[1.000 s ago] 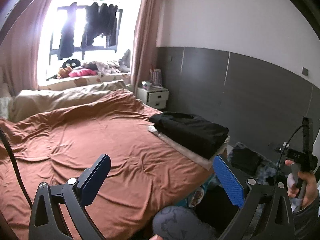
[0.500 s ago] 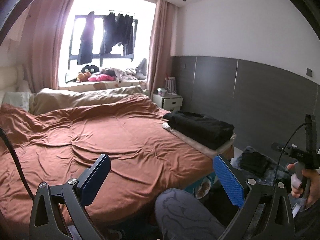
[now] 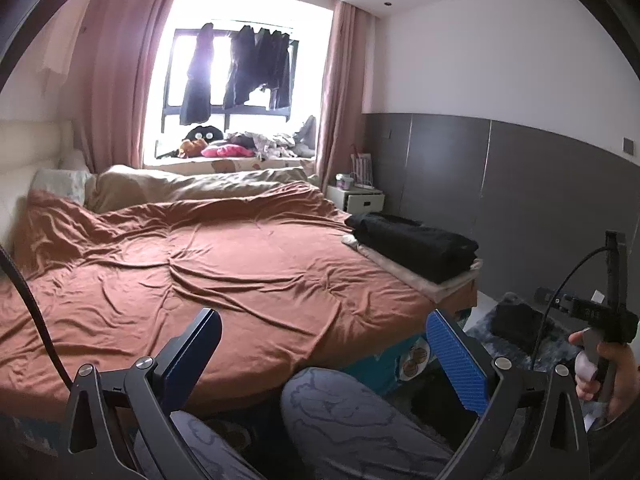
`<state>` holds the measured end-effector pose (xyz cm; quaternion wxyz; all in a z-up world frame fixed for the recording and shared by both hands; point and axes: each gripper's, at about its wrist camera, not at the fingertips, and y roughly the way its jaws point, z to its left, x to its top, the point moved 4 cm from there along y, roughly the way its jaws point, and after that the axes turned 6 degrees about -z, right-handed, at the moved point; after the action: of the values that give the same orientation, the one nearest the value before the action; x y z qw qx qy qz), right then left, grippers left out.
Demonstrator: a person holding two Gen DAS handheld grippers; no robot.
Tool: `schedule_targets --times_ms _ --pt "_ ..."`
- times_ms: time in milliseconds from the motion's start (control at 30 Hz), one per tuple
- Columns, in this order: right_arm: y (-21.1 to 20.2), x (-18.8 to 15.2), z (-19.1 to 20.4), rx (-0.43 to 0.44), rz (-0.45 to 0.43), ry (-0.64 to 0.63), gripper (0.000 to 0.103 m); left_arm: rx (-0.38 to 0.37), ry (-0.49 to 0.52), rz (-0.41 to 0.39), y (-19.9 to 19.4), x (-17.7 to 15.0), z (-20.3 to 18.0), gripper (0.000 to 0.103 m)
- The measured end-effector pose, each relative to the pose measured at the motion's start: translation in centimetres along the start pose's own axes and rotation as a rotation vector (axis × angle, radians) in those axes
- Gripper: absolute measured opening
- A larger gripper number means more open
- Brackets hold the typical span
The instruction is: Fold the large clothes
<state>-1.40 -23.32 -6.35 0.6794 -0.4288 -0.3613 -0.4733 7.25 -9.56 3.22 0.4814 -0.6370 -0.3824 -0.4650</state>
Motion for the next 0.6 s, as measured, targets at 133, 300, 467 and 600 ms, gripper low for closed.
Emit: schedule_targets --times_ms 133,300,467,600 --pt "-0.6 -0.4 0.6 -0.004 -0.013 -0.002 0.103 0.007 0.002 0.0 -0.3 -0.4 -0.2 0.103" --pt "-0.8 -1.2 1.2 -0.001 -0.011 -0.011 0.103 0.01 0.003 -0.001 -0.5 -0.6 -0.3 0.103" --pt "-0.6 -1.2 1.7 0.004 -0.007 -0.017 0.103 0.016 0.006 -0.003 -0.7 -0.6 -0.3 0.103" --pt "-0.4 -1.1 2.0 0.002 -0.005 -0.022 0.103 0.02 -0.001 -0.005 -0.7 -0.5 0.0 0.103"
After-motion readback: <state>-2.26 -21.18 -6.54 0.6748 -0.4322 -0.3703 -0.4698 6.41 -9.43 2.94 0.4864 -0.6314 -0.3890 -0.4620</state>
